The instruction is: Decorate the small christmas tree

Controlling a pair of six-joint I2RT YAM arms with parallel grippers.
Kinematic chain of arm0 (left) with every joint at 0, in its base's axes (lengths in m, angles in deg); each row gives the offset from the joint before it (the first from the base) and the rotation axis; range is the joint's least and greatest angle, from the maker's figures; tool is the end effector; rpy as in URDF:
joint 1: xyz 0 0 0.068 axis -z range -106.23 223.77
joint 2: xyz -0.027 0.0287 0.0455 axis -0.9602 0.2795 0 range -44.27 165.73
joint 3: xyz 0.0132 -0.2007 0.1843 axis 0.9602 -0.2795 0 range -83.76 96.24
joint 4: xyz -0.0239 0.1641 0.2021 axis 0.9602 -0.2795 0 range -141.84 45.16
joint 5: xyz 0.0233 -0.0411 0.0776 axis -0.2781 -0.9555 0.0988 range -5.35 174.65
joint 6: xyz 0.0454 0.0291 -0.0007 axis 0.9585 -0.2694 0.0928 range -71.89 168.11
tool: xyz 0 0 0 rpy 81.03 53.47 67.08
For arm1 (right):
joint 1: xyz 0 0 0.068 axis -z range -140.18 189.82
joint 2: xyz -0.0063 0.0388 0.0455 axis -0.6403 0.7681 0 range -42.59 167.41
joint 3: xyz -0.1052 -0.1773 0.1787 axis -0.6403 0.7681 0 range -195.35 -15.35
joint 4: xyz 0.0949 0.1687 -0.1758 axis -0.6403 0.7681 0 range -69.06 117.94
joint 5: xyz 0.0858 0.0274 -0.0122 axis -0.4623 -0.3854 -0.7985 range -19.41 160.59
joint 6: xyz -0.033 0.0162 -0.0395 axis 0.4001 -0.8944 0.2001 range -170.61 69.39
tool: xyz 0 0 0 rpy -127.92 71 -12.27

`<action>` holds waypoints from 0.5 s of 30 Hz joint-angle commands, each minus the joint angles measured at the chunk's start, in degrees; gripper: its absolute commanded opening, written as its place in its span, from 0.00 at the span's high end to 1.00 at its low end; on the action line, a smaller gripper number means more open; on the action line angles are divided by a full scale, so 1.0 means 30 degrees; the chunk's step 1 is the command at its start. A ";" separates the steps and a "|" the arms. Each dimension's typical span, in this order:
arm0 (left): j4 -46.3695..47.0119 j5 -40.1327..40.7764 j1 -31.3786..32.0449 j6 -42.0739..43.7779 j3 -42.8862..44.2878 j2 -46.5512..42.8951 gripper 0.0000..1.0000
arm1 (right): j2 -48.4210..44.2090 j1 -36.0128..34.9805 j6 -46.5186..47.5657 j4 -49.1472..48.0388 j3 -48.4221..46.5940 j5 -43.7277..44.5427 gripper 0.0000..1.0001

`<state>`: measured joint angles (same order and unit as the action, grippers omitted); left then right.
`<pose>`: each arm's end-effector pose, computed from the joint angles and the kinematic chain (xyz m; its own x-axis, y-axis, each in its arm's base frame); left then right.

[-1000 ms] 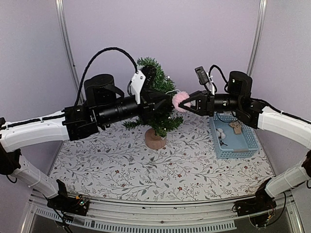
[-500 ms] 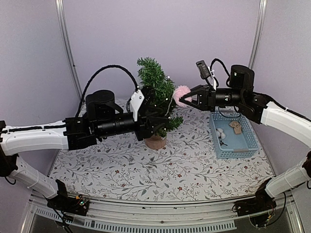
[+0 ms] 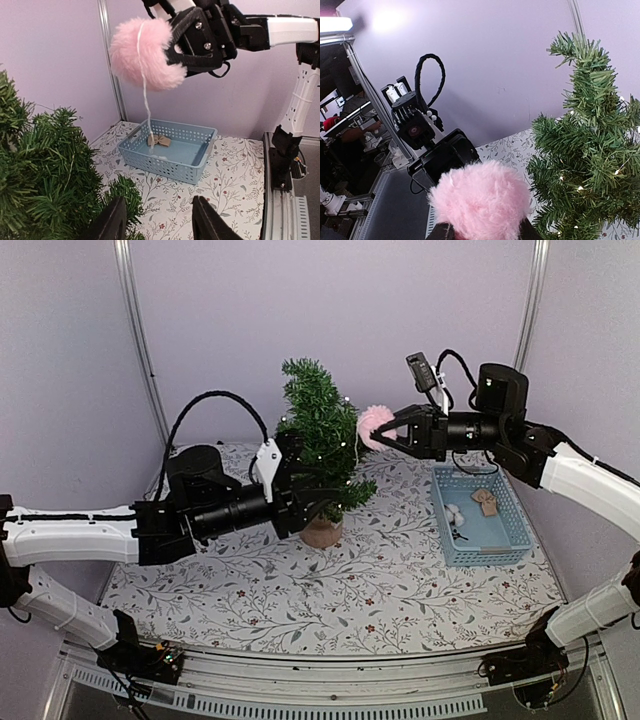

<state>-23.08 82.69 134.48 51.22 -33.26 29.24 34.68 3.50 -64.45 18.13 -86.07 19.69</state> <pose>0.1476 -0.2653 0.3237 0.0375 0.0440 -0.9983 0.8876 0.4575 0.0535 0.2321 0.2048 0.3963 -0.2898 -0.0257 -0.9567 -0.9559 0.0574 0.2880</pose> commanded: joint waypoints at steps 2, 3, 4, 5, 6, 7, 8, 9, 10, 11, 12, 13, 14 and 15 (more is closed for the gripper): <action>0.2703 0.0593 0.0167 0.0579 -0.0153 0.0203 0.55 | -0.0001 -0.0082 0.0091 0.0113 -0.0714 -0.0407 0.82; 0.2956 0.1077 0.0182 0.0599 -0.0115 0.0369 0.56 | -0.0006 -0.0082 0.0077 0.0105 -0.0714 -0.0441 0.82; 0.3182 0.1126 0.0206 0.0668 -0.0084 0.0518 0.56 | -0.0006 -0.0082 0.0075 0.0114 -0.0714 -0.0445 0.82; 0.3401 0.1122 0.0227 0.0761 -0.0014 0.0694 0.57 | -0.0006 -0.0097 0.0034 0.0086 -0.0740 -0.0464 0.82; 0.3571 0.1121 0.0241 0.0798 0.0056 0.0855 0.58 | -0.0006 -0.0087 0.0020 0.0050 -0.0769 -0.0503 0.82; 0.3783 0.1106 0.0264 0.0843 0.0157 0.1000 0.58 | 0.0005 -0.0084 -0.0028 0.0027 -0.0794 -0.0545 0.82; 0.3981 0.1038 0.0271 0.0889 0.0239 0.1161 0.58 | 0.0011 -0.0086 -0.0061 0.0021 -0.0827 -0.0568 0.82; 0.4175 0.0986 0.0272 0.0924 0.0323 0.1313 0.59 | 0.0021 -0.0101 -0.0100 0.0027 -0.0860 -0.0583 0.82; 0.4309 0.0936 0.0305 0.0961 0.0447 0.1482 0.59 | 0.0023 -0.0092 -0.0127 -0.0020 -0.0861 -0.0588 0.82; 0.4380 0.0878 0.0302 0.0995 0.0605 0.1657 0.60 | 0.0008 -0.0095 -0.0174 -0.0029 -0.0839 -0.0588 0.82; 0.4463 0.0808 0.0316 0.1062 0.0738 0.1833 0.62 | -0.0005 -0.0084 -0.0213 -0.0067 -0.0840 -0.0585 0.82; 0.4590 0.0800 0.0325 0.1076 0.0846 0.1983 0.63 | -0.0028 -0.0083 -0.0202 -0.0079 -0.0851 -0.0584 0.82; 0.4719 0.0799 0.0330 0.1053 0.0948 0.2133 0.64 | -0.0035 -0.0082 -0.0235 -0.0084 -0.0849 -0.0584 0.82; 0.4824 0.0799 0.0345 0.1036 0.1037 0.2280 0.65 | -0.0021 -0.0104 -0.0250 -0.0118 -0.0833 -0.0584 0.82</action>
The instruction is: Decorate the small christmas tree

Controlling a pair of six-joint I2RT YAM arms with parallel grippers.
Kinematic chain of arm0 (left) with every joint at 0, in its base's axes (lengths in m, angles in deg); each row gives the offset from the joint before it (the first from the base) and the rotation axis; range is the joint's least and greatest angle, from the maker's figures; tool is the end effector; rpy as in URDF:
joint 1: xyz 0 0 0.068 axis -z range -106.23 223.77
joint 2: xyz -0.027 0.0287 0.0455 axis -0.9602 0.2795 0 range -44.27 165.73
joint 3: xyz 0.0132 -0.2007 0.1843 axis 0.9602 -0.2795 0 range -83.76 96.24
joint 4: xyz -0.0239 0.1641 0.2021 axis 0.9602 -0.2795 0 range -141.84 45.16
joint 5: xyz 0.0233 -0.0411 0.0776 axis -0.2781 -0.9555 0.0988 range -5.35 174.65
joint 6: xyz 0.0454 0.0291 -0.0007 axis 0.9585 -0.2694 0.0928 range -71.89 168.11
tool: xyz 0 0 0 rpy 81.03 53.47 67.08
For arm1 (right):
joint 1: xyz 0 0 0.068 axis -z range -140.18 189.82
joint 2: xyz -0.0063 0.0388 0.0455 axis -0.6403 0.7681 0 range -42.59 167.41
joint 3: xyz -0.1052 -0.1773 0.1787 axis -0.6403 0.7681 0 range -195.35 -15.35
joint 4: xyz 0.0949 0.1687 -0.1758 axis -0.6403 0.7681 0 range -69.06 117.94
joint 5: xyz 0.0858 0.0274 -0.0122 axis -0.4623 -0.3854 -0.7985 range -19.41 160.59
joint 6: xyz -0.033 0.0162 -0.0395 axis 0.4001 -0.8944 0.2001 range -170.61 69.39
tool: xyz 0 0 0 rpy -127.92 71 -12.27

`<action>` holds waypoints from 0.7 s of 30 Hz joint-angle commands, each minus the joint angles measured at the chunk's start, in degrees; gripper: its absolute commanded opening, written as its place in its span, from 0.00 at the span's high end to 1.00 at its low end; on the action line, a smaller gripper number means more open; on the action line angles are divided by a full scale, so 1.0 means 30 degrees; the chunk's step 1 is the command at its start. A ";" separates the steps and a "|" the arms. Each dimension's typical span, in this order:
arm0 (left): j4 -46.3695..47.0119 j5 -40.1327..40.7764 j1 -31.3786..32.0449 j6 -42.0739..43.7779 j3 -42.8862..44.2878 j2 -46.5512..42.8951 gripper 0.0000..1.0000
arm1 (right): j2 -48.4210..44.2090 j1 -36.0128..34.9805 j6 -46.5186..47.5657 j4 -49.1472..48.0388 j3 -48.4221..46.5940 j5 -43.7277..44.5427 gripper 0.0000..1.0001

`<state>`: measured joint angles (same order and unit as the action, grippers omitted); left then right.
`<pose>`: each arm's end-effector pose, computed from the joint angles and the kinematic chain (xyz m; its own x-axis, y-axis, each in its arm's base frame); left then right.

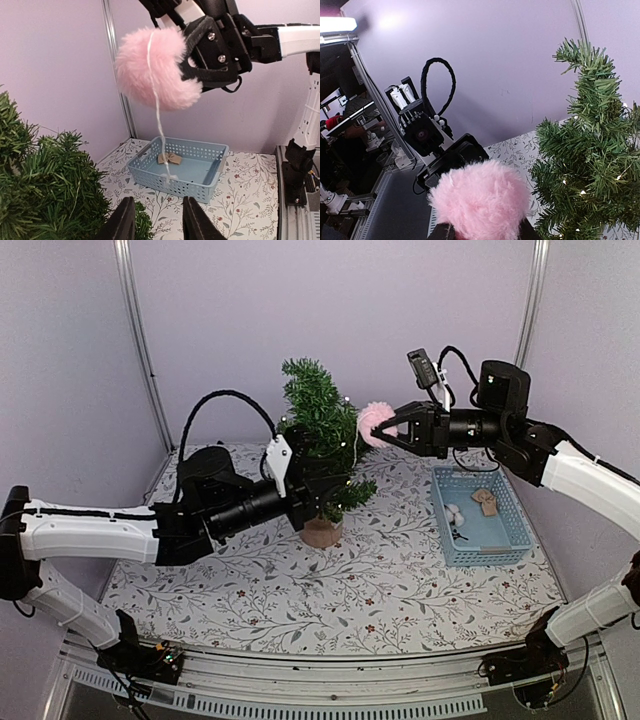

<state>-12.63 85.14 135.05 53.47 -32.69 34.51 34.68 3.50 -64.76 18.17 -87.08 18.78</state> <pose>0.1554 -0.2828 0.3202 0.1191 -0.0229 -0.9926 0.8654 0.4924 0.0925 0.2312 0.2045 0.4024 -0.2821 -0.0197 -0.9592 -0.9589 0.0392 0.2811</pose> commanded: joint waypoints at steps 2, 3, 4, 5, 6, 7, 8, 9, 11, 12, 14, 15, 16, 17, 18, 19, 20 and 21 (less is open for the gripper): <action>0.1510 -0.0016 0.0199 0.0219 0.1082 0.0774 0.68 | -0.0035 -0.0110 -0.0174 -0.0139 -0.0496 -0.0278 0.82; 0.1587 -0.0017 0.0211 0.0180 0.1170 0.0893 0.69 | -0.0036 -0.0111 -0.0197 -0.0143 -0.0500 -0.0278 0.82; 0.1685 -0.0391 0.0216 0.0135 0.1233 0.0984 0.70 | -0.0058 -0.0112 -0.0203 -0.0167 -0.0497 -0.0253 0.82; 0.1774 -0.0438 0.0246 0.0074 0.1281 0.1076 0.70 | -0.0063 -0.0126 -0.0204 -0.0163 -0.0497 -0.0249 0.82; 0.1877 -0.0447 0.0268 0.0026 0.1349 0.1212 0.71 | -0.0090 -0.0121 -0.0226 -0.0188 -0.0474 -0.0249 0.82; 0.1915 -0.0437 0.0278 0.0009 0.1412 0.1270 0.72 | -0.0079 -0.0138 -0.0262 -0.0220 -0.0450 -0.0249 0.82; 0.1920 -0.0407 0.0283 0.0011 0.1479 0.1365 0.72 | -0.0089 -0.0141 -0.0299 -0.0236 -0.0461 -0.0249 0.82; 0.1946 -0.0333 0.0287 0.0004 0.1517 0.1428 0.73 | -0.0134 -0.0170 -0.0319 -0.0237 -0.0433 -0.0264 0.82; 0.1978 -0.0265 0.0288 0.0014 0.1578 0.1481 0.74 | -0.0097 -0.0188 -0.0322 -0.0237 -0.0409 -0.0251 0.82; 0.1979 -0.0253 0.0288 0.0004 0.1595 0.1475 0.74 | -0.0095 -0.0213 -0.0322 -0.0234 -0.0409 -0.0249 0.83; 0.1979 -0.0252 0.0301 0.0039 0.1581 0.1505 0.74 | -0.0094 -0.0232 -0.0376 -0.0290 -0.0409 -0.0249 0.83; 0.1957 -0.0252 0.0289 0.0047 0.1566 0.1511 0.74 | -0.0094 -0.0251 -0.0394 -0.0328 -0.0409 -0.0249 0.83; 0.1977 -0.0266 0.0302 0.0041 0.1553 0.1527 0.75 | -0.0080 -0.0257 -0.0408 -0.0337 -0.0431 -0.0249 0.83; 0.1975 -0.0279 0.0289 0.0048 0.1548 0.1540 0.75 | -0.0069 -0.0258 -0.0431 -0.0364 -0.0444 -0.0264 0.83; 0.2005 -0.0307 0.0295 0.0052 0.1551 0.1567 0.75 | -0.0066 -0.0273 -0.0467 -0.0385 -0.0453 -0.0276 0.83; 0.2008 -0.0325 0.0307 0.0046 0.1573 0.1596 0.75 | -0.0065 -0.0275 -0.0490 -0.0384 -0.0443 -0.0278 0.83; 0.2009 -0.0360 0.0294 0.0015 0.1602 0.1647 0.75 | -0.0065 -0.0286 -0.0496 -0.0395 -0.0442 -0.0278 0.83; 0.2009 -0.0342 0.0307 -0.0014 0.1635 0.1679 0.75 | -0.0080 -0.0287 -0.0508 -0.0397 -0.0438 -0.0278 0.83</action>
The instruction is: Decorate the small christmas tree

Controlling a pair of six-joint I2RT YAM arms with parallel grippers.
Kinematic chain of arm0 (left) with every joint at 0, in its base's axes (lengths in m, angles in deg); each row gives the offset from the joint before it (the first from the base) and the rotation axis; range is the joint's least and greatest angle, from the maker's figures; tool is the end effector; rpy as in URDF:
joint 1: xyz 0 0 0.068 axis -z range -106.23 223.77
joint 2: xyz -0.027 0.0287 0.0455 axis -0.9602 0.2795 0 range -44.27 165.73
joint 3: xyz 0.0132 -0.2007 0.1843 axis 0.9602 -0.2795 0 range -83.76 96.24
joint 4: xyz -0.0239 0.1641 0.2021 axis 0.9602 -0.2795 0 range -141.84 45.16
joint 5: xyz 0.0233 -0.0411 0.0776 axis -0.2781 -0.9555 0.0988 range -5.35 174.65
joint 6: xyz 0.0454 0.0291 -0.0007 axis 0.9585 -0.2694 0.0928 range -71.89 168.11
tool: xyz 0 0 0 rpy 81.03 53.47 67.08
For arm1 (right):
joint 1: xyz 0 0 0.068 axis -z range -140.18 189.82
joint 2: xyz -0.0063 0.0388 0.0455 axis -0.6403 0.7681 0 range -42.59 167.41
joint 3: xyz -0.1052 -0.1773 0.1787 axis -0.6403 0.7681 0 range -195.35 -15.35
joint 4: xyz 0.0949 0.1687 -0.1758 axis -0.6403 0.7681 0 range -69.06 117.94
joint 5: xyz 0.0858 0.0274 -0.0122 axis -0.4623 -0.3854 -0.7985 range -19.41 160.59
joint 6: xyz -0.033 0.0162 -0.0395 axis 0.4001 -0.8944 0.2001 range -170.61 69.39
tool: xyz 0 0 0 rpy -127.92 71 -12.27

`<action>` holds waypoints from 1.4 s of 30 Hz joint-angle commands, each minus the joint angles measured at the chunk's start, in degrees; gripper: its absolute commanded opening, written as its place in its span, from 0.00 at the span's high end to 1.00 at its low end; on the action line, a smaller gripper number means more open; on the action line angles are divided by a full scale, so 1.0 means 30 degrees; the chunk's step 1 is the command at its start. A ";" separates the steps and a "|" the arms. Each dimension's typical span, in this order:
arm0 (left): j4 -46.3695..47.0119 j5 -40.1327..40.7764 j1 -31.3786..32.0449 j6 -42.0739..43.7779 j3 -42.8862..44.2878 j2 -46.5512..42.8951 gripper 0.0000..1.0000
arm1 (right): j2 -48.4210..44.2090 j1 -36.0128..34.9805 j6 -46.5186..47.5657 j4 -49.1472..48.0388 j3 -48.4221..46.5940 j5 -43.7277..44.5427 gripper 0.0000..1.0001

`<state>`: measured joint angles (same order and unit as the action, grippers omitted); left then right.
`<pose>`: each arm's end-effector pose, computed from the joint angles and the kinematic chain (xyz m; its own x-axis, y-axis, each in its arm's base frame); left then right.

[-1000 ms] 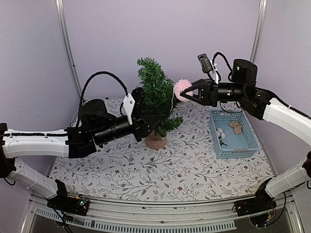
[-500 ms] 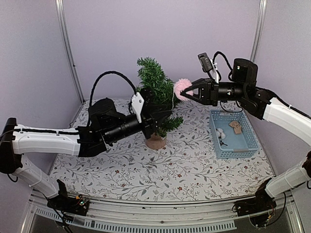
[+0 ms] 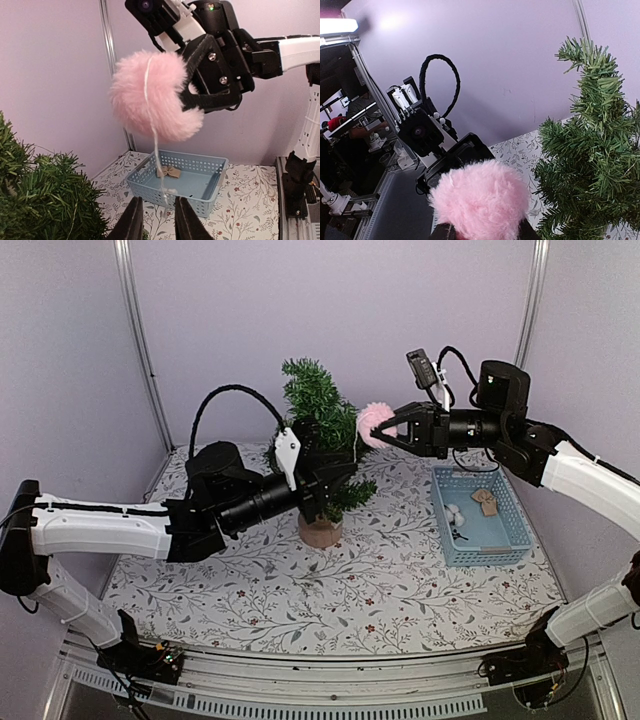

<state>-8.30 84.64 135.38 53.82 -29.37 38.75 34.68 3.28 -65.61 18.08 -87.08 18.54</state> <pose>0.1619 -0.2993 0.3259 0.1526 -0.0731 -0.9856 0.8689 0.4851 0.0986 0.2302 0.2054 0.4025 -0.2950 -0.0205 -0.9553 -0.9552 0.0315 0.2943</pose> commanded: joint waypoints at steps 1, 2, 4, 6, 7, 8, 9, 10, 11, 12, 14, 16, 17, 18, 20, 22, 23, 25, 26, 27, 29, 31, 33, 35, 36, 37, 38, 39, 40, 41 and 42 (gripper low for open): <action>0.0566 -0.0150 0.0181 -0.0167 0.0553 0.0296 0.76 | -0.0071 -0.0222 -0.0260 -0.0390 -0.0442 -0.0198 0.82; 0.0566 -0.0144 0.0179 -0.0186 0.0545 0.0296 0.78 | -0.0066 -0.0216 -0.0274 -0.0370 -0.0438 -0.0213 0.83; 0.0566 -0.0157 0.0191 -0.0191 0.0561 0.0332 0.82 | -0.0038 -0.0221 -0.0272 -0.0382 -0.0438 -0.0227 0.83; 0.0564 -0.0125 0.0179 -0.0217 0.0593 0.0355 0.83 | -0.0064 -0.0215 -0.0272 -0.0422 -0.0453 -0.0256 0.82; 0.0551 -0.0086 0.0178 -0.0233 0.0616 0.0384 0.83 | -0.0065 -0.0215 -0.0257 -0.0426 -0.0451 -0.0271 0.83; 0.0541 -0.0062 0.0178 -0.0283 0.0645 0.0431 0.83 | -0.0043 -0.0215 -0.0261 -0.0444 -0.0483 -0.0306 0.83; 0.0563 -0.0063 0.0178 -0.0296 0.0663 0.0448 0.84 | -0.0011 -0.0215 -0.0270 -0.0432 -0.0495 -0.0340 0.83; 0.0580 -0.0056 0.0178 -0.0323 0.0669 0.0450 0.84 | 0.0007 -0.0222 -0.0293 -0.0431 -0.0529 -0.0370 0.83; 0.0594 -0.0055 0.0186 -0.0349 0.0677 0.0465 0.86 | 0.0043 -0.0219 -0.0300 -0.0427 -0.0552 -0.0414 0.82; 0.0610 -0.0055 0.0194 -0.0381 0.0663 0.0405 0.88 | 0.0050 -0.0215 -0.0301 -0.0426 -0.0558 -0.0430 0.83; 0.0597 -0.0059 0.0183 -0.0436 0.0607 0.0300 0.95 | 0.0123 -0.0232 -0.0319 -0.0452 -0.0557 -0.0483 0.83; 0.0525 -0.0055 0.0180 -0.0519 0.0550 0.0206 1.00 | 0.0168 -0.0229 -0.0352 -0.0483 -0.0567 -0.0520 0.83; 0.0488 -0.0055 0.0179 -0.0575 0.0494 0.0127 1.00 | 0.0184 -0.0257 -0.0358 -0.0517 -0.0567 -0.0520 0.83; 0.0465 -0.0055 0.0178 -0.0634 0.0414 0.0062 1.00 | 0.0219 -0.0249 -0.0385 -0.0536 -0.0579 -0.0520 0.83; 0.0424 0.0355 0.0186 -0.0847 0.0169 -0.0227 1.00 | 0.0242 -0.0252 -0.0438 -0.0579 -0.0584 -0.0466 0.83; 0.0287 0.0935 0.0178 -0.1136 -0.0117 -0.0640 1.00 | 0.0279 -0.0244 -0.0462 -0.0504 -0.0643 -0.0315 0.83; 0.0125 0.1325 0.0182 -0.1366 -0.0285 -0.0931 1.00 | 0.0329 -0.0244 -0.0475 -0.0429 -0.0676 -0.0227 0.83; -0.0194 0.2170 0.0184 -0.1762 -0.0759 -0.1702 1.00 | 0.0450 -0.0254 -0.0434 -0.0125 -0.0771 0.0021 0.83; -0.0422 0.2706 0.0179 -0.1836 -0.1014 -0.2107 1.00 | 0.0525 -0.0245 -0.0398 -0.0011 -0.0787 0.0166 0.84; -0.0792 0.3187 0.0200 -0.2168 -0.1254 -0.2590 1.00 | 0.0642 -0.0259 -0.0369 0.0102 -0.0818 0.0232 0.84; -0.1337 0.3769 0.0172 -0.2295 -0.1849 -0.3517 1.00 | 0.0838 -0.0288 -0.0334 0.0132 -0.0881 0.0291 0.85; -0.2021 0.4308 0.0153 -0.2286 -0.2309 -0.4375 1.00 | 0.1020 -0.0353 -0.0305 -0.0001 -0.0878 0.0354 0.85; -0.2757 0.4682 0.0113 -0.2351 -0.2654 -0.5173 1.00 | 0.1337 -0.0433 -0.0356 -0.0009 -0.1079 0.0475 0.85; -0.3758 0.5143 -0.0006 -0.2482 -0.2704 -0.5868 1.00 | 0.1794 -0.0569 -0.0345 0.0361 -0.1621 0.0548 0.86; -0.4237 0.5393 -0.0086 -0.2505 -0.2690 -0.6155 1.00 | 0.2026 -0.0737 -0.0310 0.0632 -0.2010 0.0694 0.87; -0.4689 0.5680 -0.0148 -0.2573 -0.2628 -0.6392 1.00 | 0.2470 -0.0891 -0.0281 0.0900 -0.2396 0.0781 0.88; -0.5126 0.5895 -0.0269 -0.2692 -0.2581 -0.6638 1.00 | 0.2744 -0.1101 -0.0138 0.1399 -0.2763 0.0920 0.89; -0.5459 0.6014 -0.0368 -0.2758 -0.2560 -0.6837 1.00 | 0.3077 -0.1311 -0.0011 0.1849 -0.3160 0.1183 0.89; -0.5750 0.6160 -0.0491 -0.2865 -0.2528 -0.7019 1.00 | 0.3455 -0.1556 0.0178 0.2239 -0.3503 0.1421 0.90; -0.6039 0.6424 -0.0579 -0.3021 -0.2502 -0.7170 1.00 | 0.3635 -0.1792 0.0346 0.2584 -0.3813 0.1689 0.90; -0.6317 0.6655 -0.0671 -0.3264 -0.2466 -0.7303 1.00 | 0.3840 -0.1994 0.0567 0.2880 -0.4097 0.1982 0.91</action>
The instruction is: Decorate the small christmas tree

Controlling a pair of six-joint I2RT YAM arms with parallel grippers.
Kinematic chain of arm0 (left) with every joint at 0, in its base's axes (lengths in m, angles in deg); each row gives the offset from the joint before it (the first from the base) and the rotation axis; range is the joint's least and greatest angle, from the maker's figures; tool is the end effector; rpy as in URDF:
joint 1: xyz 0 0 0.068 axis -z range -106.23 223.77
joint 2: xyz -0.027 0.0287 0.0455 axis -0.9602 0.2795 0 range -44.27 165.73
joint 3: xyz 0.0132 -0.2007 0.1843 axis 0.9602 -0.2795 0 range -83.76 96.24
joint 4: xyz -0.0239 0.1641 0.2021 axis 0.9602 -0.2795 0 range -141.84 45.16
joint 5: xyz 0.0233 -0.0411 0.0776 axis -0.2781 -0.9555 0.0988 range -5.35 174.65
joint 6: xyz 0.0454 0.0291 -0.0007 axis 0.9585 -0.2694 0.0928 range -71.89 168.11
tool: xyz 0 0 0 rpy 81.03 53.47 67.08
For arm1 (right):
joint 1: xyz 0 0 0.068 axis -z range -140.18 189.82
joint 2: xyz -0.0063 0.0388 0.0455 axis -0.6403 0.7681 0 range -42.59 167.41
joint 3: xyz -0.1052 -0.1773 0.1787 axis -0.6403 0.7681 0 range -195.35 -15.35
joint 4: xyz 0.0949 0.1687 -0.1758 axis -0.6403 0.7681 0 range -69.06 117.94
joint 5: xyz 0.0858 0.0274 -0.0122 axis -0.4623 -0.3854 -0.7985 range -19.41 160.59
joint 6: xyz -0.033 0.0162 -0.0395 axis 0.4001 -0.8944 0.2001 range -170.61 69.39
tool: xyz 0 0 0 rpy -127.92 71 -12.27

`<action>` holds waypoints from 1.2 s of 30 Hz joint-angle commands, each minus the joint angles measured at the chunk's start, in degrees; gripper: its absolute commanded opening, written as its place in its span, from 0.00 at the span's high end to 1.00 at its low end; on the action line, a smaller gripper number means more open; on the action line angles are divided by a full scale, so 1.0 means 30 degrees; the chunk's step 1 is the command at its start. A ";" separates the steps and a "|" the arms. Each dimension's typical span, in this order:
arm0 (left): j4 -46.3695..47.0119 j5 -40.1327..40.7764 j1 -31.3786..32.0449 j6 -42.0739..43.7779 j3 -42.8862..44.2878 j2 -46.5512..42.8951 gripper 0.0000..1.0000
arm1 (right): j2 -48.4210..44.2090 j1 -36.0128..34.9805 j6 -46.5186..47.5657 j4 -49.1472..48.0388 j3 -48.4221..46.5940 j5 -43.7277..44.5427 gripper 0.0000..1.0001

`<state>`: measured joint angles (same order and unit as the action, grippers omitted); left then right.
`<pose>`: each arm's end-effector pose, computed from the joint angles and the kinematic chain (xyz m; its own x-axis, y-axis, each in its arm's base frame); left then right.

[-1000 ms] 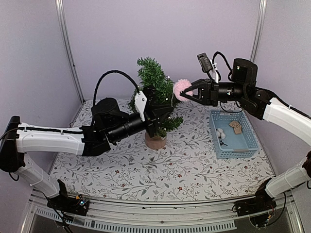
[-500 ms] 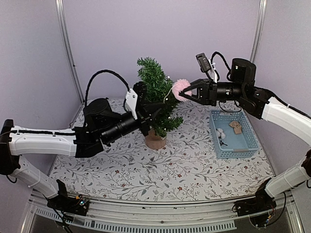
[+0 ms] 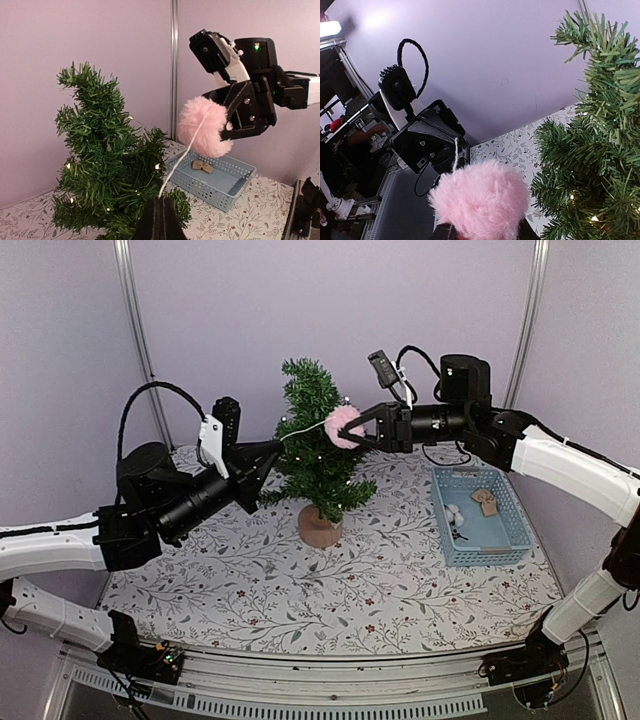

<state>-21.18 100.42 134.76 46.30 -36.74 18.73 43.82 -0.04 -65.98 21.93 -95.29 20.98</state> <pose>0.1344 -0.2222 0.3534 0.0423 -0.1390 -0.9894 0.7126 0.6983 -0.0676 0.2513 0.2450 0.3963 -0.3600 -0.0768 -0.9298 -0.9330 0.0350 0.3583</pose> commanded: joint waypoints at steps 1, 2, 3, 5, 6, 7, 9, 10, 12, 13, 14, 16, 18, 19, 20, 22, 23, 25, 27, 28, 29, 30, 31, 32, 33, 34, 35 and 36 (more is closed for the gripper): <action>-0.2302 0.1493 -0.0573 -0.0968 0.0012 -0.0748 1.00 | 0.0920 -0.1029 0.0817 0.2017 -0.1573 0.1522 0.91; -0.2519 0.1516 -0.0660 -0.1133 0.0015 -0.0844 1.00 | 0.1063 -0.1135 0.0862 0.2255 -0.1735 0.1852 0.92; -0.2715 0.1534 -0.0718 -0.1308 0.0004 -0.0940 1.00 | 0.1112 -0.1217 0.0824 0.2471 -0.1836 0.2109 0.92; -0.3192 0.1744 -0.0798 -0.1566 0.0051 -0.0936 1.00 | 0.1123 -0.1370 0.0841 0.3045 -0.1915 0.3005 0.94; -0.3293 0.1756 -0.0871 -0.1636 0.0082 -0.0893 1.00 | 0.1112 -0.1445 0.0890 0.3328 -0.1939 0.3462 0.94; -0.3295 0.1739 -0.0924 -0.1627 0.0119 -0.0799 1.00 | 0.1087 -0.1472 0.0890 0.3642 -0.1971 0.3929 0.95; -0.3275 0.1533 -0.1131 -0.1746 0.0273 -0.0430 1.00 | 0.1120 -0.1561 0.0784 0.4131 -0.2019 0.5002 0.96; -0.3297 0.1404 -0.1228 -0.1878 0.0407 -0.0174 1.00 | 0.1201 -0.1575 0.0697 0.4335 -0.2091 0.5374 0.97; -0.3420 0.1426 -0.1342 -0.1961 0.0790 0.0467 1.00 | 0.1529 -0.1699 0.0640 0.4955 -0.2475 0.6094 0.99; -0.3490 0.1594 -0.1386 -0.2041 0.0966 0.0762 1.00 | 0.1776 -0.1749 0.0643 0.5413 -0.2767 0.6419 1.00; -0.3591 0.1745 -0.1476 -0.2124 0.1167 0.1059 1.00 | 0.1956 -0.1778 0.0628 0.5664 -0.3056 0.6697 1.00; -0.3678 0.2174 -0.1616 -0.2336 0.1481 0.1571 1.00 | 0.2386 -0.1799 0.0531 0.5961 -0.3497 0.7082 1.00; -0.3946 0.2607 -0.1813 -0.2681 0.1802 0.1993 1.00 | 0.2680 -0.1802 0.0421 0.6237 -0.3960 0.7488 1.00; -0.4233 0.2794 -0.1925 -0.2845 0.1975 0.2187 1.00 | 0.2865 -0.1803 0.0412 0.6397 -0.4146 0.7746 1.00; -0.4442 0.2946 -0.1997 -0.2990 0.2099 0.2408 1.00 | 0.2987 -0.1817 0.0354 0.6563 -0.4283 0.8002 1.00; -0.4786 0.3004 -0.2170 -0.3249 0.2254 0.2647 1.00 | 0.3134 -0.1835 0.0344 0.6898 -0.4426 0.8562 1.00; -0.4932 0.3005 -0.2255 -0.3374 0.2255 0.2730 1.00 | 0.3168 -0.1847 0.0360 0.7054 -0.4435 0.8789 1.00; -0.5197 0.2870 -0.2362 -0.3607 0.2192 0.2852 1.00 | 0.3166 -0.1845 0.0400 0.7289 -0.4415 0.9026 1.00; -0.5324 0.2627 -0.2400 -0.3752 0.1964 0.2952 1.00 | 0.3188 -0.1852 0.0480 0.7408 -0.4354 0.9090 1.00; -0.5362 0.2511 -0.2394 -0.3836 0.1863 0.3010 1.00 | 0.3166 -0.1875 0.0516 0.7473 -0.4309 0.9196 1.00; -0.5407 0.2357 -0.2400 -0.3898 0.1759 0.3087 1.00 | 0.3145 -0.1885 0.0545 0.7558 -0.4271 0.9304 1.00; -0.5460 0.2192 -0.2401 -0.3946 0.1695 0.3166 1.00 | 0.3134 -0.1919 0.0634 0.7679 -0.4237 0.9387 1.00; -0.5507 0.2061 -0.2386 -0.4003 0.1632 0.3231 1.00 | 0.3130 -0.1943 0.0692 0.7811 -0.4232 0.9449 1.00; -0.5513 0.1968 -0.2399 -0.4039 0.1551 0.3276 1.00 | 0.3108 -0.1974 0.0792 0.7908 -0.4191 0.9486 1.00; -0.5477 0.1682 -0.2401 -0.4114 0.1463 0.3285 1.00 | 0.3076 -0.1989 0.0881 0.7927 -0.4139 0.9501 1.00; -0.5344 0.1412 -0.2401 -0.4156 0.1376 0.3308 1.00 | 0.3050 -0.2020 0.0930 0.7945 -0.4077 0.9514 1.00; -0.5273 0.1143 -0.2386 -0.4187 0.1365 0.3377 1.00 | 0.3044 -0.2035 0.0983 0.7987 -0.4059 0.9520 1.00; -0.5253 0.0916 -0.2359 -0.4202 0.1363 0.3477 1.00 | 0.3042 -0.2070 0.1014 0.8029 -0.4056 0.9553 1.00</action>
<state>-36.83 106.39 128.23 34.74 -31.75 28.15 52.76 -5.42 -64.26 44.66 -106.81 48.09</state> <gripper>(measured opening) 0.010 0.246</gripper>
